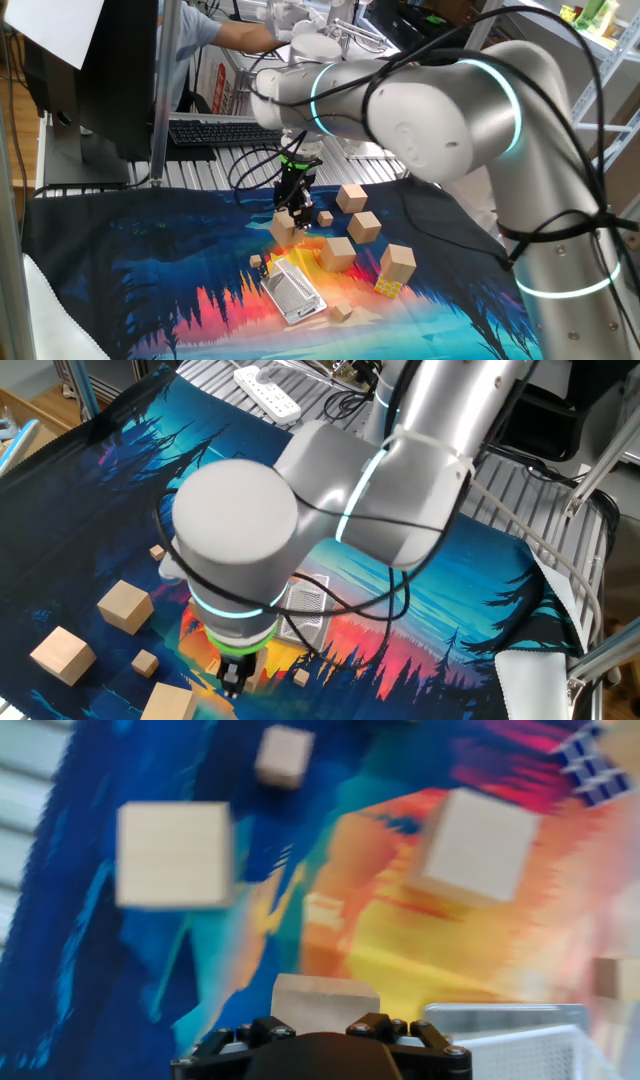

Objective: Stack the blocks into a pyramid shape

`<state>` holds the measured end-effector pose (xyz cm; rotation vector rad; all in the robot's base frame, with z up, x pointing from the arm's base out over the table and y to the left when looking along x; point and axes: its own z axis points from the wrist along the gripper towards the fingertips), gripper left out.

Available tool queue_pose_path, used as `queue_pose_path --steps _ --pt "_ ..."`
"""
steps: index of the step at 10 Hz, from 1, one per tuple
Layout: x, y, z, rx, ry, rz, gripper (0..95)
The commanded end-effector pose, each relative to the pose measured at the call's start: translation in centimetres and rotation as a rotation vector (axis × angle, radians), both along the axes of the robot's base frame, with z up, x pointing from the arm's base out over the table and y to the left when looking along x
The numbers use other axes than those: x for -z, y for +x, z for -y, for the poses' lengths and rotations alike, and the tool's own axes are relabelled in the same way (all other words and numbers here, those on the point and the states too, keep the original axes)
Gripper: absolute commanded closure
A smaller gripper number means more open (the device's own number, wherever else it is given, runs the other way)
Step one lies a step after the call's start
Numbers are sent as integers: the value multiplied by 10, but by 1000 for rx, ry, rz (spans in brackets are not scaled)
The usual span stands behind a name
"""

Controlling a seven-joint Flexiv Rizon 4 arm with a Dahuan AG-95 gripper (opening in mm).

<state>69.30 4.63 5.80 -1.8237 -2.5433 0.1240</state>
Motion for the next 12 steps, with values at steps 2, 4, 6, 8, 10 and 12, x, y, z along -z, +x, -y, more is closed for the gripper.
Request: queue_pose_path --steps 2,4,6,8,10,12 --pt "0 1 -1 -18 6 3 950" --pt "0 1 -1 16 7 -3 950" --pt "0 1 -1 41 0 -3 950" --pt "0 1 -1 44 5 -40 950" --pt "0 1 -1 76 4 -32 950" --pt "0 1 -1 91 -5 -30 950"
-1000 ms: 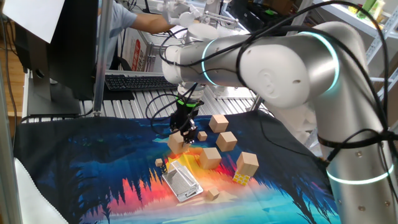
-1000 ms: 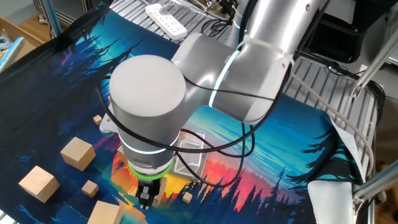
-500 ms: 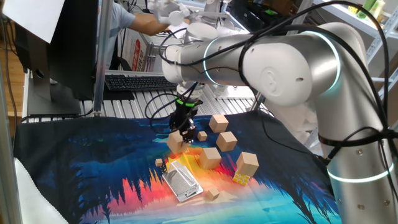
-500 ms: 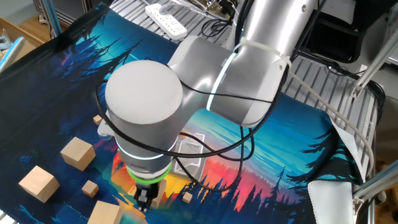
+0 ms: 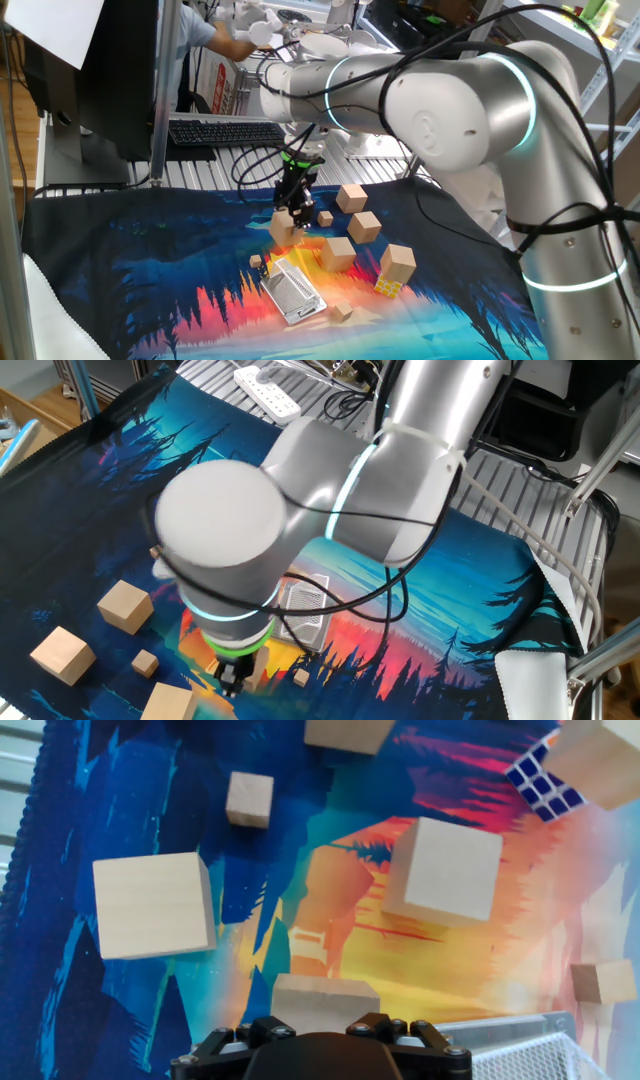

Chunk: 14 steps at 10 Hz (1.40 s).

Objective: Stack the blocks into a pyramid shape

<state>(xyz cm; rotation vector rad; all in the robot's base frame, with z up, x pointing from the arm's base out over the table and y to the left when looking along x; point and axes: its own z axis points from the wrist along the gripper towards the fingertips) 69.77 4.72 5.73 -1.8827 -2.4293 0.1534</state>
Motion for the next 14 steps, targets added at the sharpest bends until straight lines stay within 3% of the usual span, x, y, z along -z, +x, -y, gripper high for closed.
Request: queue_pose_path --steps 1,4,6,8,14 --pt "-7 -3 5 53 -42 14 950" --pt "-29 -11 19 140 -71 13 950" --pt "-37 -13 30 154 -60 9 950" --pt "-37 -15 32 151 -62 7 950" --pt "-22 -33 42 137 -56 -1 950"
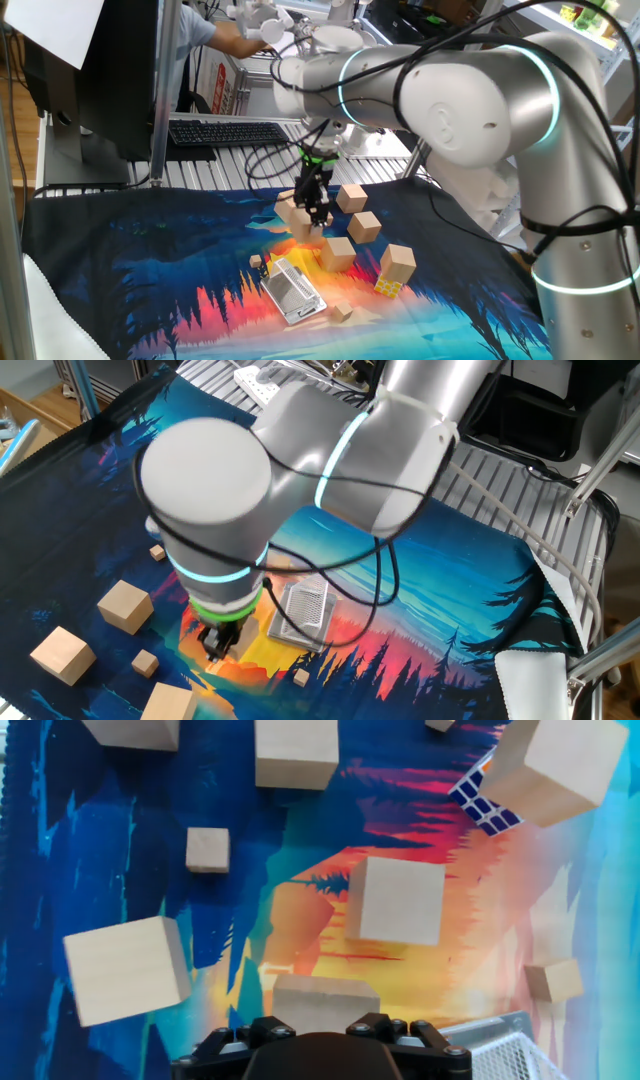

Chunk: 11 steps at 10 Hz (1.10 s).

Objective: Stack the blocks into a pyramid shape

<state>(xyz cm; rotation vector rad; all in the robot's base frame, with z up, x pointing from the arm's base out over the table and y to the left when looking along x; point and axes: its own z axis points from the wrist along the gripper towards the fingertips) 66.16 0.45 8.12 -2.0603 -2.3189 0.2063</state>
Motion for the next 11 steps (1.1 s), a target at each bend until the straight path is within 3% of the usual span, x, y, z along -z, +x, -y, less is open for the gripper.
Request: queue_pose_path --steps 1,7,11 --pt "4 -1 1 5 -1 -8 950" --pt "16 -26 10 -10 7 -2 950" --pt "22 -30 16 -10 21 2 950"
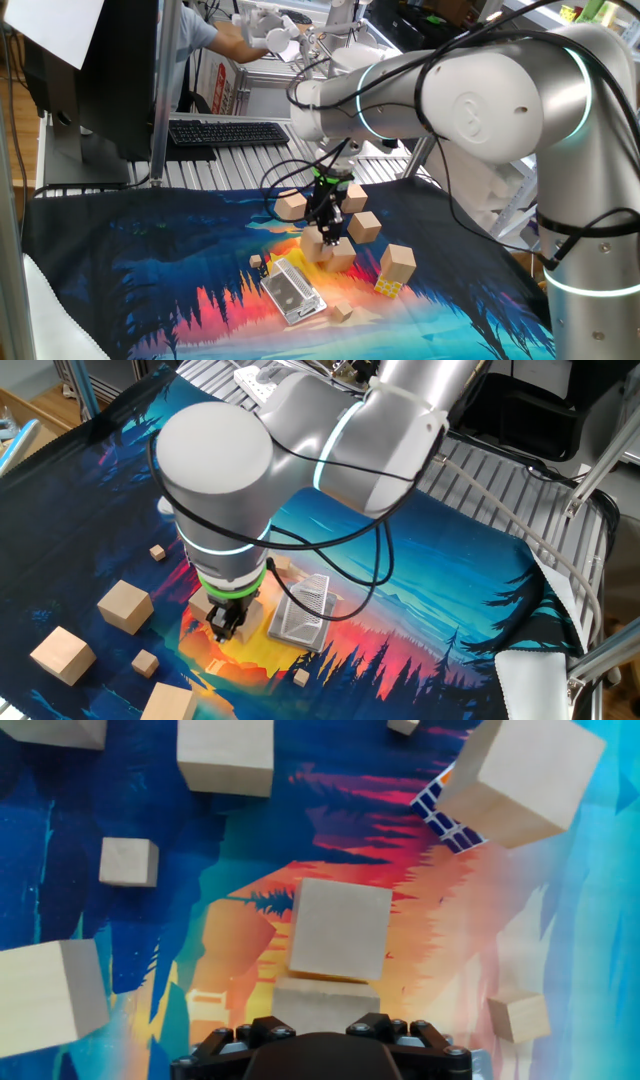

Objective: Stack the blocks into a pyramid shape

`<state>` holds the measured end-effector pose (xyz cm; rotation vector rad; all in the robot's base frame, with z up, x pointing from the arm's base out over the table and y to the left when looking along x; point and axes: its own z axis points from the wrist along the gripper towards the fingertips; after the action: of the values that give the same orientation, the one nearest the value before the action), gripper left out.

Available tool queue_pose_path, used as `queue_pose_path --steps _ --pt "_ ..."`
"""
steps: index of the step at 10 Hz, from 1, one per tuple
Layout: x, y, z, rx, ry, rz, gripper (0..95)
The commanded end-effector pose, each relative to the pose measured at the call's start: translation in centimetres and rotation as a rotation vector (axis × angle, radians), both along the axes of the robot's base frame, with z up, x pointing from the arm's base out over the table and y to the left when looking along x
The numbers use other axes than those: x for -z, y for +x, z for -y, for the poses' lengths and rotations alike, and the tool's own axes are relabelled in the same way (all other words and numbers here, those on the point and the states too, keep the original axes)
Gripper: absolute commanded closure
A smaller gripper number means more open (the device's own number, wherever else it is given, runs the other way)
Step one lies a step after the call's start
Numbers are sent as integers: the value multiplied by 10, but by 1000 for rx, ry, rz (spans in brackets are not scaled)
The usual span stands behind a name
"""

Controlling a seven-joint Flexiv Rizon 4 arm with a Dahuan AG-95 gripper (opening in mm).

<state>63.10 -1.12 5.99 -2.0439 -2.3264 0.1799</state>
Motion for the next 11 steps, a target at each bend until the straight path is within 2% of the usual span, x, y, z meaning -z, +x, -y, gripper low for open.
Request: queue_pose_path --steps 1,6,11 --pt "2 0 1 3 7 -3 950" --pt "12 -11 0 0 9 7 950" --pt "16 -10 1 0 21 14 950"
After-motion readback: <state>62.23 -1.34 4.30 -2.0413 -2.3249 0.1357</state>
